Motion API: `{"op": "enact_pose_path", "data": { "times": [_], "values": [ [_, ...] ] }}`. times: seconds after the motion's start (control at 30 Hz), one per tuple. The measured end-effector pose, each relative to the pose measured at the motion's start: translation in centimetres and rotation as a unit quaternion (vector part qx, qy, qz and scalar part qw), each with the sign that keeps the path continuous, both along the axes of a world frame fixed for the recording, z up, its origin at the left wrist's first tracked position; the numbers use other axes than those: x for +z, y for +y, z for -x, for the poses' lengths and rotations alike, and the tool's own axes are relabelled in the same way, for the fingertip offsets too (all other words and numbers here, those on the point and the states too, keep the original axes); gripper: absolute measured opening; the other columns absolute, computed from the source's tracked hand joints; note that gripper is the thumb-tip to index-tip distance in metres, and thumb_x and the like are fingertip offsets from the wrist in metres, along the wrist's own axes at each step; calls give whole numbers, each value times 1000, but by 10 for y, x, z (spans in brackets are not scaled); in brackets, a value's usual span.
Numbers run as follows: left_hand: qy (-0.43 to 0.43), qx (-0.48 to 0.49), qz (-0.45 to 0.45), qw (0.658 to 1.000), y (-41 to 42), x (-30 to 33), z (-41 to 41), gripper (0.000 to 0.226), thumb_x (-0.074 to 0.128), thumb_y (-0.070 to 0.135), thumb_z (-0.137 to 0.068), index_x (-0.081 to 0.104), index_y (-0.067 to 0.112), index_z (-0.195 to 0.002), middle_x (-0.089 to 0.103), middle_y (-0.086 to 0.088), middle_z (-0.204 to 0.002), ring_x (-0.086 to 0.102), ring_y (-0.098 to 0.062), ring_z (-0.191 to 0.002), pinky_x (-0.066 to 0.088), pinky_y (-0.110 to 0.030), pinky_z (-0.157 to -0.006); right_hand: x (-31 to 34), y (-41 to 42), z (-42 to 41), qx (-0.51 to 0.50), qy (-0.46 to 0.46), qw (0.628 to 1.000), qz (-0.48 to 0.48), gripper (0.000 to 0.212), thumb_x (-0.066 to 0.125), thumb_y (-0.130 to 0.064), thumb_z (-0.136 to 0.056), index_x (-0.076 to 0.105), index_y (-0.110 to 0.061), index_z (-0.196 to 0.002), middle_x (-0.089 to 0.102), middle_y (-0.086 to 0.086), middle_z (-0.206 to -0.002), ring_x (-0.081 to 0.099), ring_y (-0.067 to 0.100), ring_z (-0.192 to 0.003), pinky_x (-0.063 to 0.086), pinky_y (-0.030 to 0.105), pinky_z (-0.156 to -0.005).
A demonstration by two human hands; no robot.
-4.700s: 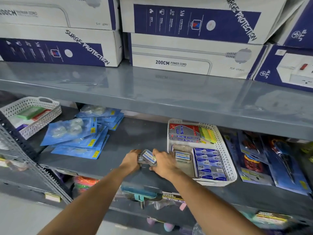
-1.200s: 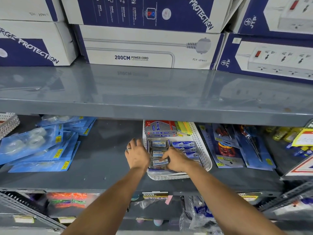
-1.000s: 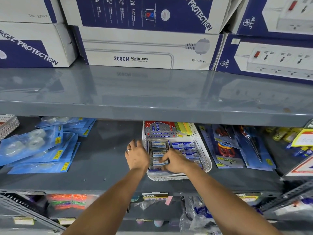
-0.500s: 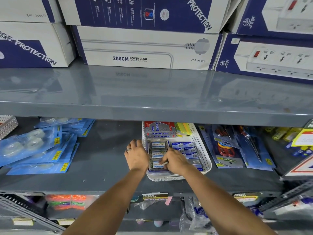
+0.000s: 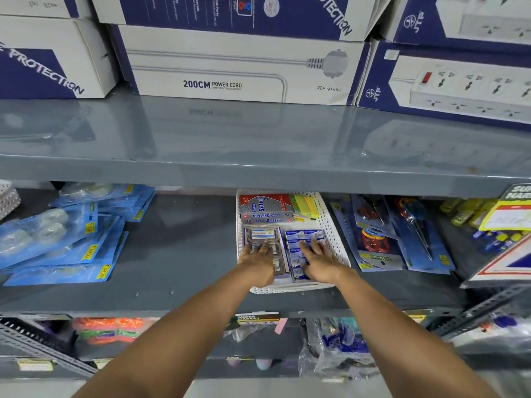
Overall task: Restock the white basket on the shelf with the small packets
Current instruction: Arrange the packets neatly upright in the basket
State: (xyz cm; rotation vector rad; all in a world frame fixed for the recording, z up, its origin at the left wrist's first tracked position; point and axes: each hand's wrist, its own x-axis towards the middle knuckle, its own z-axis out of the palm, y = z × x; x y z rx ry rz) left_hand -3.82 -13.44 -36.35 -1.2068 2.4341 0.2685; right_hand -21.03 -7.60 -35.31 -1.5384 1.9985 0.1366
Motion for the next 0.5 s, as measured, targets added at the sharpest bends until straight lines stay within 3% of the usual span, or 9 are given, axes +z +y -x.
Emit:
{"op": "enact_pose_path", "data": {
  "times": [0.23,0.37,0.43,0.5],
  "values": [
    [-6,35,-50,998,0,1,2,69,33,29,-100,-8,10,-153,-17,-5,-162,-7,-26,-151,-1,-44,-122,1,-5,0,28,48,995,-77,61,22,-45,-100,-8,-37,-152,-23,1,-161,-20,27,-148,-4,55,-119],
    [22,47,-99,994,-1,9,-1,73,38,39,-99,-4,14,-154,-18,-2,-162,-7,-26,-151,3,-53,-121,10,-6,6,45,33,995,-85,77,41,-50,-96,-11,-37,-152,-28,-1,-158,-23,27,-147,0,57,-118],
    [40,38,-113,992,-3,16,-4,78,47,42,-96,4,15,-154,-14,-3,-163,-5,-27,-151,7,-54,-121,20,-7,13,64,27,992,-102,85,55,-27,-94,-7,-40,-151,-26,-4,-158,-18,26,-148,7,53,-121],
    [38,23,-108,993,-5,18,-6,79,57,31,-92,10,15,-154,-8,-5,-163,1,-28,-151,15,-50,-121,30,-6,15,67,22,992,-102,91,53,0,-89,0,-40,-152,-21,-5,-161,-9,27,-150,19,45,-120]
  ]
}}
